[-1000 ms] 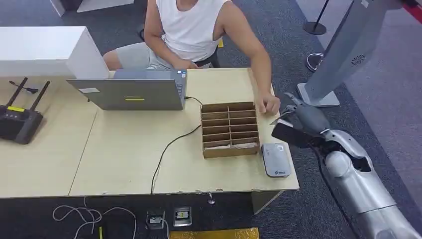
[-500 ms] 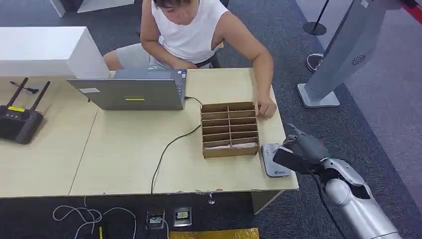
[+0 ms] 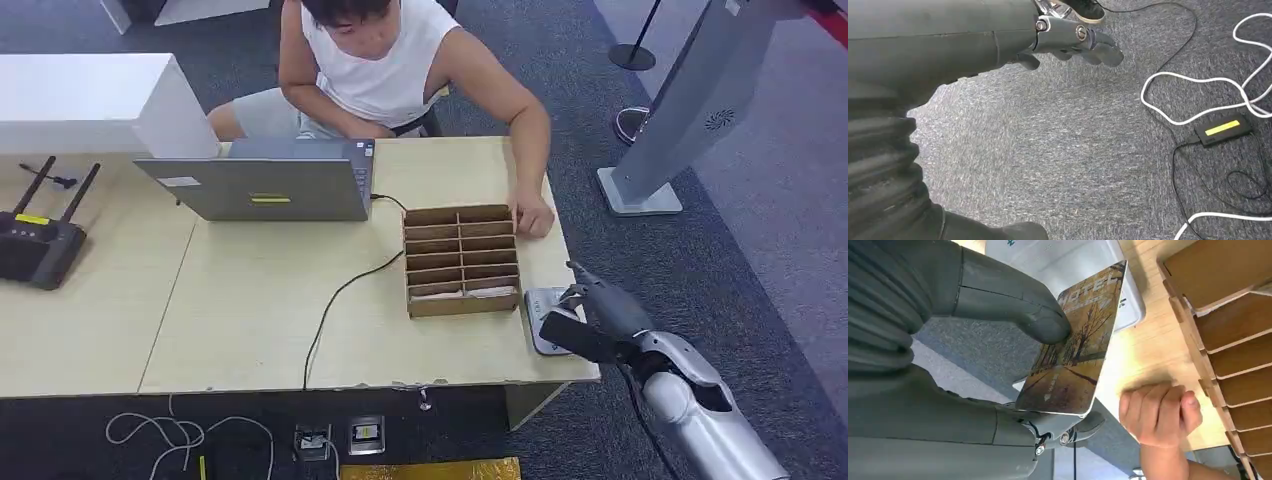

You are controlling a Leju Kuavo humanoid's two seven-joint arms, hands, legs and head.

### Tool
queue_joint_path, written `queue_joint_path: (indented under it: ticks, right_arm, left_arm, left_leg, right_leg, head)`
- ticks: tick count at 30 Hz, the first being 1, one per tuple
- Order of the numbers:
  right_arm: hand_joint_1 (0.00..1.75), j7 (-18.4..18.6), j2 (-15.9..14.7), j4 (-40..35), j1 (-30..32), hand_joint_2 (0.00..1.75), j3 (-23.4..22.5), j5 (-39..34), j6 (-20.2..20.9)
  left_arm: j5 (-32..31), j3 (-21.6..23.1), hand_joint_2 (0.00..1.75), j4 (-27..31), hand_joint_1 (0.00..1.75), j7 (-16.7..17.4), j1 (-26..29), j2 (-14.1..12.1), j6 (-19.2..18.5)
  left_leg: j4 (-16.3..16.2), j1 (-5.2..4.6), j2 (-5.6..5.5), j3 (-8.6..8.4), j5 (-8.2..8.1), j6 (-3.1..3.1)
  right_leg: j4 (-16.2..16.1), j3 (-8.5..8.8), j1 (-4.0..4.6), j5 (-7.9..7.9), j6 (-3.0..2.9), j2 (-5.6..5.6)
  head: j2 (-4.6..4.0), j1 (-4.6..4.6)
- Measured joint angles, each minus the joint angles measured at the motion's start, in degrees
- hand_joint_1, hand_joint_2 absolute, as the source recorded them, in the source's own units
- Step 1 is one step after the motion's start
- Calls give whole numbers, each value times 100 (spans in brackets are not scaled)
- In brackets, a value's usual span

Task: Pass the card to the sensor for recognition and then transmit it.

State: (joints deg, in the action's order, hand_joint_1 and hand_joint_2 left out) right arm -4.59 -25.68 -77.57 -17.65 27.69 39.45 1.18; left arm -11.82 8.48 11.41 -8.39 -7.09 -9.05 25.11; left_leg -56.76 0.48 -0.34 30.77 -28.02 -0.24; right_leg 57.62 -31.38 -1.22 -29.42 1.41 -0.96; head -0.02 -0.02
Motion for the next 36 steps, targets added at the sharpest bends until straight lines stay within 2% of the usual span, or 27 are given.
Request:
queue_joint_path:
  ticks: [21, 36]
  right_arm:
    - [175, 33, 160, 127, 127, 175, 243, -127, -142]
    - [175, 33, 162, 131, 122, 175, 323, -232, -227]
  left_arm:
    - [39, -2, 175, 0, 0, 59, -1, -2, 2]
    - [44, -7, 175, 0, 0, 59, -1, -2, -2]
  left_leg:
    - [0, 0, 1, -2, 0, 0]
    - [0, 0, 2, -3, 0, 0]
  right_leg:
    - [0, 0, 0, 0, 0, 3]
    - [0, 1, 0, 0, 0, 3]
  head:
    - [0, 2]
    - [0, 2]
